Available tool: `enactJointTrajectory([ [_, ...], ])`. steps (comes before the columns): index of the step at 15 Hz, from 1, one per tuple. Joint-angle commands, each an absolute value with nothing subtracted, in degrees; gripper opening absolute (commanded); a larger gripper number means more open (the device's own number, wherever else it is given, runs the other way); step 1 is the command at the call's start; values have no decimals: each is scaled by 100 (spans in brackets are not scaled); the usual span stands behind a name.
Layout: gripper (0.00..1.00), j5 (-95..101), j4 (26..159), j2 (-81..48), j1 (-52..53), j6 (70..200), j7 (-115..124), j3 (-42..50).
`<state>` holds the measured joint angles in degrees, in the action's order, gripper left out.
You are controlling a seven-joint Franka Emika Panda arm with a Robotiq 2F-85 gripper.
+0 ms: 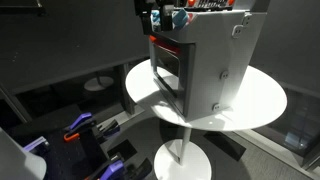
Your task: Press the top right orange button on the stove
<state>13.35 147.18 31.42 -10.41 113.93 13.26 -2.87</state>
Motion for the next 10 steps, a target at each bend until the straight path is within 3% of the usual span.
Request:
enactJointTrajectory([
  [1,100,1382,14706,3138,-945,11371,1366,-200],
  [10,100,1419,14570,3086,-942,11652,1410,-203],
])
